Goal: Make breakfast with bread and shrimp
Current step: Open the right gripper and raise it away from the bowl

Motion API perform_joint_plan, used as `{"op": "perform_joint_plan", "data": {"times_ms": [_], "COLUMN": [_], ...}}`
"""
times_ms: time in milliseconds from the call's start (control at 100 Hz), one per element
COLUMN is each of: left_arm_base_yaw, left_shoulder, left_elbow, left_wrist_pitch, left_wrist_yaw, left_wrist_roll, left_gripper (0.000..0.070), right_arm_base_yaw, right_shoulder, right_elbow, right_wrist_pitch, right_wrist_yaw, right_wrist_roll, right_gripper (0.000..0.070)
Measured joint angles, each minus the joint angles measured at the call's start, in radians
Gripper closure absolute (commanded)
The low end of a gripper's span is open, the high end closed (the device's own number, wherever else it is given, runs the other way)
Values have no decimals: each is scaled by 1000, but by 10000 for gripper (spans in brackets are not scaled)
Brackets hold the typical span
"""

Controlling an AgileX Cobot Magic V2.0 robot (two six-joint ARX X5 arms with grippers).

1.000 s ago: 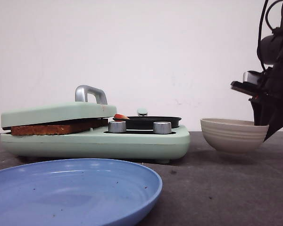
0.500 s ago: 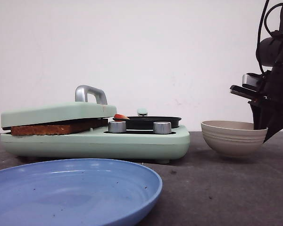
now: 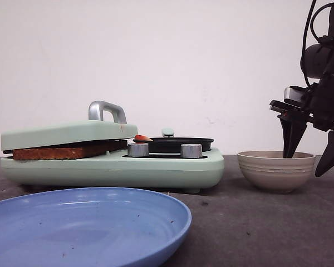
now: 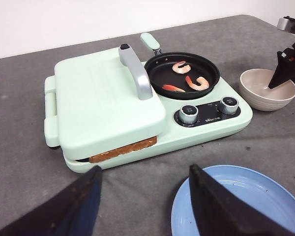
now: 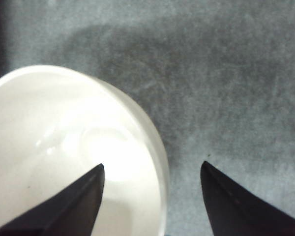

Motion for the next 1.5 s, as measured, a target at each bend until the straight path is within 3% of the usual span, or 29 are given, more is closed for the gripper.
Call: {"op": "perform_joint_plan", "data": {"times_ms": [340,730,840,960,1020,1140,1500], "left_arm_base_yaw": [0,0,0,0,0,0,0], "left_shoulder": [0,0,0,0,0,0,0], "left_elbow": [0,0,0,0,0,0,0], "left_wrist_pitch": [0,0,1,8,8,8,35], "left_wrist_yaw": [0,0,0,0,0,0,0], "left_wrist_roll": [0,-1,-18,-32,-39,-42,-145], "left_gripper": [421,427,430,437,493,700,700], "right_arm_base_yaw": [-1,-1,0,16,35,86,265], "right_shoulder": [-65,-311,-406,-504,-552,-638,-809], "right_elbow": [0,0,0,0,0,0,0], "right_wrist_pitch": [1,20,30,34,34,34,33], "right_wrist_yaw": [0,-25,-79,-155,-183,-190,-198], "right_wrist_roll": [-16,-80,-82,-82,-82,-82,-138], "right_gripper": [312,316,408,599,696,700,700]}}
